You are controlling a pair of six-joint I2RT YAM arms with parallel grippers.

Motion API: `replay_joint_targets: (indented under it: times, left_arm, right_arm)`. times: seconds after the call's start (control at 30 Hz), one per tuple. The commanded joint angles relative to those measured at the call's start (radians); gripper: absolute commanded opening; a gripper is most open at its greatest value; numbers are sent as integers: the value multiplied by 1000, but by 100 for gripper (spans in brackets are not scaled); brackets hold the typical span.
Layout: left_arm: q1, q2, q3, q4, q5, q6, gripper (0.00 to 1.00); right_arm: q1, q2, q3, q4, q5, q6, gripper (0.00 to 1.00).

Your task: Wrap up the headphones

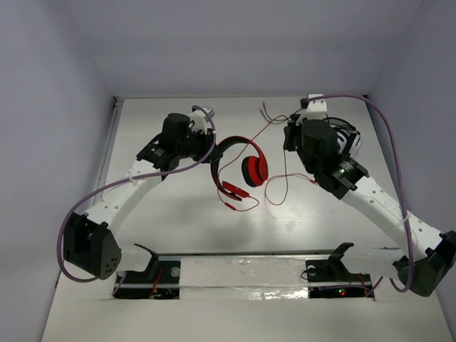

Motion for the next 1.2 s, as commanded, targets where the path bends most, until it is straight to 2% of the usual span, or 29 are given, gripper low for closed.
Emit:
replay_joint_targets:
  times: [0.0,0.2,0.47,0.6,0.83,1.03,1.17]
  left_arm:
    - [56,-82,51,55,160,-12,0]
    - [168,-105,45,109,342,-51,0]
    - [168,-88,54,160,458,-106,0]
    - [178,-92,51,210,533,-157,0]
    - [214,-114,92,267,513,-250,0]
    - [224,-115,145,276,354,-308,0]
    - [224,-118,161,304,265,-371,0]
  right_arm:
    - [-8,-23,-18,72,-11,69,0]
    - [-17,-92,-130,128,-92,150,0]
    - [-17,-70,-222,201,-169,158,0]
    - [-17,-31,-239,224,-144,159,0]
    - [-17,-43,-319,327,-181,196,0]
    - [-17,-64,-397,443,-345,228,0]
    - [-17,-28,-420,516,-542,234,0]
